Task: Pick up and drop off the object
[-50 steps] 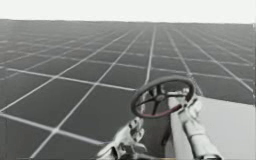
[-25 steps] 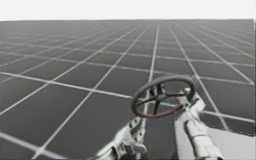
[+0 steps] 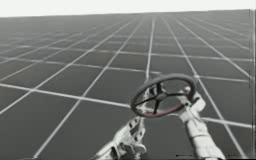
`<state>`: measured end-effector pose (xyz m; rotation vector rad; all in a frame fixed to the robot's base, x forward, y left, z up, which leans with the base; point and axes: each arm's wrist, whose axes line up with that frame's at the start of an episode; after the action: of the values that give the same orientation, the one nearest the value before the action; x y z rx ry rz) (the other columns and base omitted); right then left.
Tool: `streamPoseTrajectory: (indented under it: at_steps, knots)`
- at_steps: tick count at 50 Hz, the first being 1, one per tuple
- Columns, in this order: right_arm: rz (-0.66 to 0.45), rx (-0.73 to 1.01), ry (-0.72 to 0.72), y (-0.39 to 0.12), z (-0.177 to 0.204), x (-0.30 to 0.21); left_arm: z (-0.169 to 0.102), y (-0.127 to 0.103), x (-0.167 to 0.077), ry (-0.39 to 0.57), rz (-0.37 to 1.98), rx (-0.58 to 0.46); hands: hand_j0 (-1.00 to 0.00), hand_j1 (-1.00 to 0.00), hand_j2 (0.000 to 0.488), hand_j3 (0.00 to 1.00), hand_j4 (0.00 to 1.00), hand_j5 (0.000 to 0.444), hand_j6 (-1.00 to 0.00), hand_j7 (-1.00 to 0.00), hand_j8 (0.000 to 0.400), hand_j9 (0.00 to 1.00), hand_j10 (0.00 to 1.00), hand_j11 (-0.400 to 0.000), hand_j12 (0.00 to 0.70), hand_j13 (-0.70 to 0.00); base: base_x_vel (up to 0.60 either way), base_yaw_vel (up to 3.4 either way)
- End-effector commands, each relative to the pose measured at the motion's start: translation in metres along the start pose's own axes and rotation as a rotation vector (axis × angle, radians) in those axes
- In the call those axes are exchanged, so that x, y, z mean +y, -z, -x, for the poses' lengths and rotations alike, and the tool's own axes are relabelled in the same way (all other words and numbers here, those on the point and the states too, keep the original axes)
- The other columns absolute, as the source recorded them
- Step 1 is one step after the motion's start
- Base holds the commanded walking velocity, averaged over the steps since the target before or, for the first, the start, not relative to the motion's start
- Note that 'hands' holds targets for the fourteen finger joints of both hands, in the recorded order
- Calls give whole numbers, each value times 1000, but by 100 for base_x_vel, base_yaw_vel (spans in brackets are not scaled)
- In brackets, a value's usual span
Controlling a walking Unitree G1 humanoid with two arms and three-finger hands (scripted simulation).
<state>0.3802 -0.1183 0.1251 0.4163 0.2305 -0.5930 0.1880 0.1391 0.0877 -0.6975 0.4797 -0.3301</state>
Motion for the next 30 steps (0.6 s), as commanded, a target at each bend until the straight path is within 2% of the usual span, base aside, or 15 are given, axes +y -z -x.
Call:
streamPoseTrajectory:
  at_steps: [1, 30]
  knots:
    - [-2, -26, -27, -7, 6, 10, 3, 0, 2, 7, 13, -16, 0, 0, 0, 1000, 1000, 0, 0, 0, 0, 1000, 1000, -400, 0, -700, 43, -28]
    - [-2, -26, -27, -7, 6, 10, 3, 0, 2, 7, 13, -16, 0, 0, 0, 1000, 1000, 0, 0, 0, 0, 1000, 1000, -400, 0, -700, 32, -52]
